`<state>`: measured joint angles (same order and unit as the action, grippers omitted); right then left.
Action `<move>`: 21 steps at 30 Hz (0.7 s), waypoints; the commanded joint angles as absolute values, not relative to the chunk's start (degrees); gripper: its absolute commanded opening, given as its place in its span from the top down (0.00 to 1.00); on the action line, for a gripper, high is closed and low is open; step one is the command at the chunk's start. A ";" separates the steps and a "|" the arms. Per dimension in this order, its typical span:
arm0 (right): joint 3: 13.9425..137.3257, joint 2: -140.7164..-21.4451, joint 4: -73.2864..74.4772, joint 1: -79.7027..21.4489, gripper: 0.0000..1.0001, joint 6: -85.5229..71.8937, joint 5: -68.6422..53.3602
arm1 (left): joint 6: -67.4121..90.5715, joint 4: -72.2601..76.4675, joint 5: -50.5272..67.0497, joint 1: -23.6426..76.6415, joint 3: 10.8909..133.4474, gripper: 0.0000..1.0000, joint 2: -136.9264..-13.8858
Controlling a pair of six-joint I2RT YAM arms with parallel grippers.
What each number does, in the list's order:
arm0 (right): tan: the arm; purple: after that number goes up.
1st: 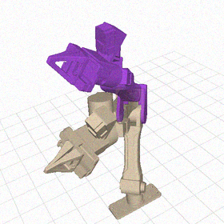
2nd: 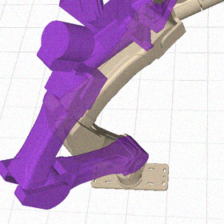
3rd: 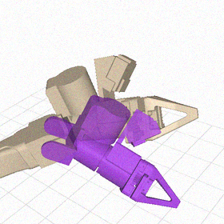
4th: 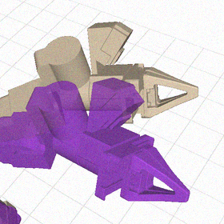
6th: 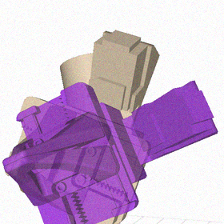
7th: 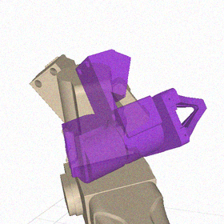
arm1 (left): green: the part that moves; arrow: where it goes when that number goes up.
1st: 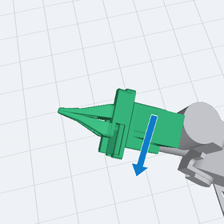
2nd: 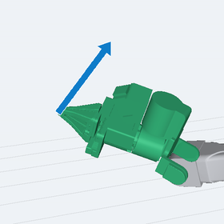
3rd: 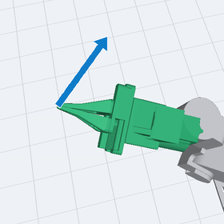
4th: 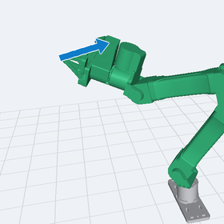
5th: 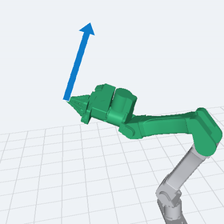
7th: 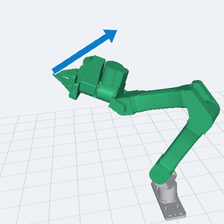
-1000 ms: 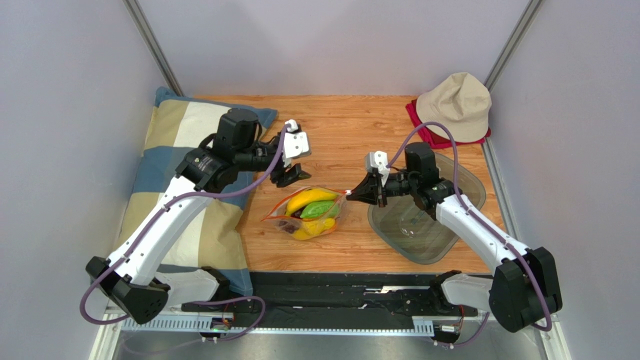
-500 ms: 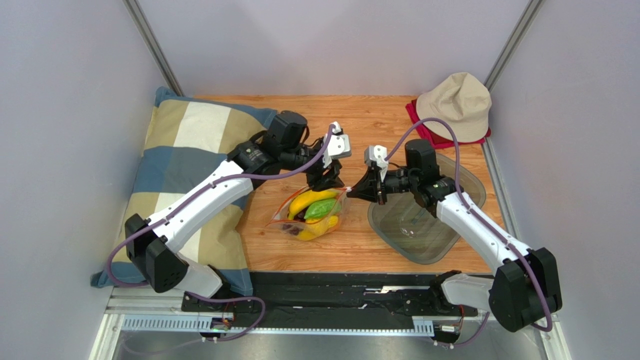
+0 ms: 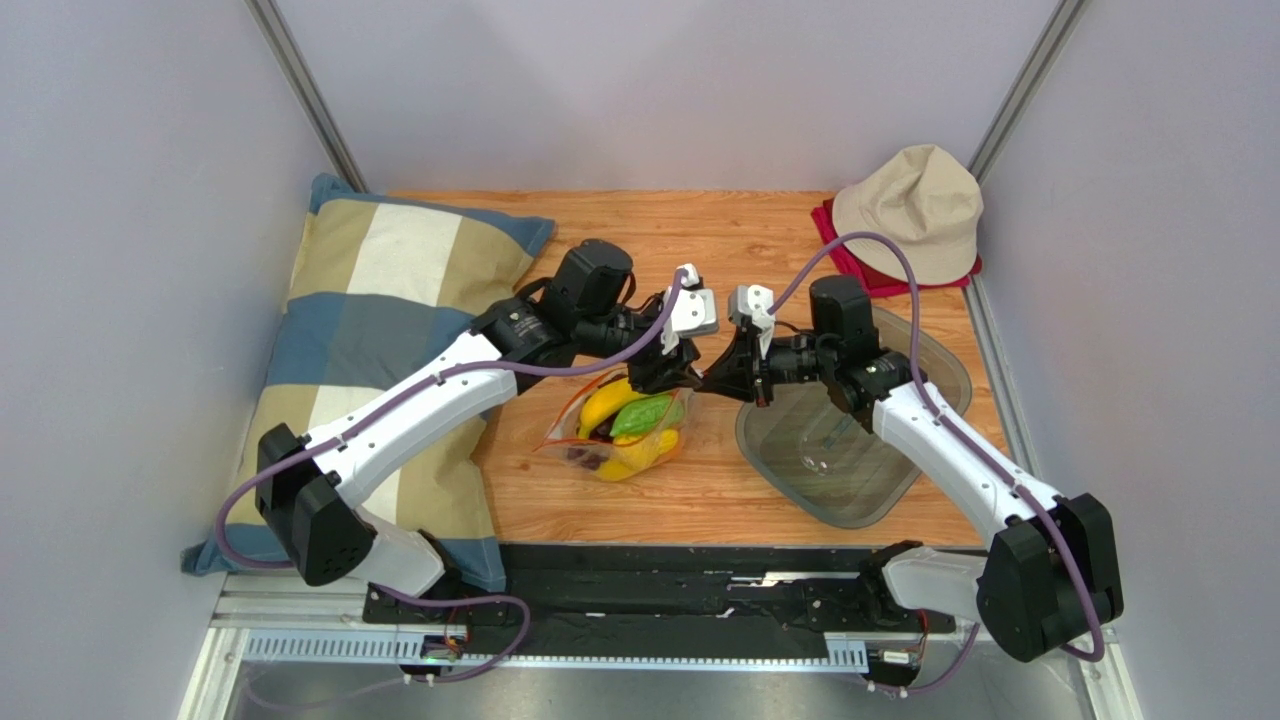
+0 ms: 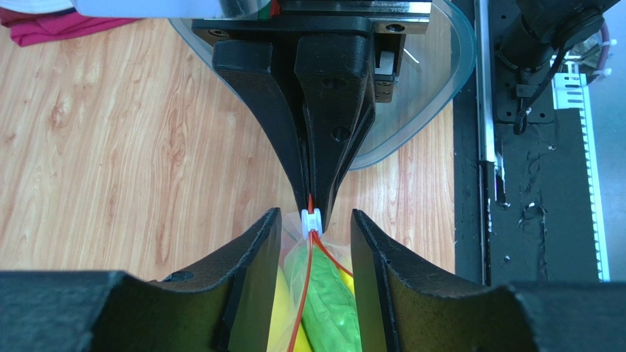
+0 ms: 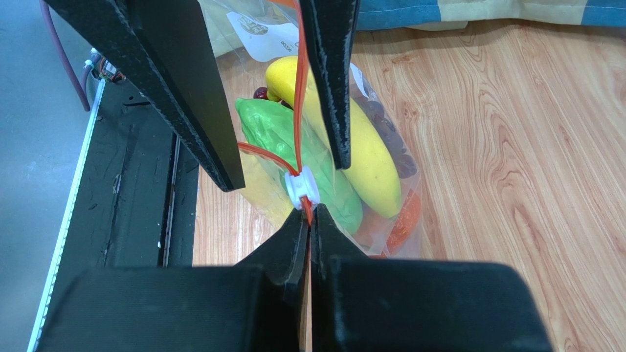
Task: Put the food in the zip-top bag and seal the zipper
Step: Zip the zipper food storage bag at the center of the board.
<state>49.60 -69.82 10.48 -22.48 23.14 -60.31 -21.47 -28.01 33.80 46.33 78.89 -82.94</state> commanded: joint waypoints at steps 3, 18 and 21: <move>52.21 -68.91 8.61 -22.76 1.00 22.32 -60.38 | -20.92 -25.93 32.70 47.28 78.49 0.54 -83.85; 51.86 -68.38 8.52 -22.76 1.00 22.50 -60.21 | -23.20 -28.39 33.22 47.46 77.61 0.76 -84.47; 51.77 -68.47 8.44 -22.76 1.00 22.50 -59.59 | -23.82 -28.74 33.14 47.46 76.82 0.86 -83.33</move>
<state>49.63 -69.80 10.61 -22.61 22.72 -60.10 -22.48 -28.12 31.86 46.96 77.60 -84.95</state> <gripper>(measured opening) 0.009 0.183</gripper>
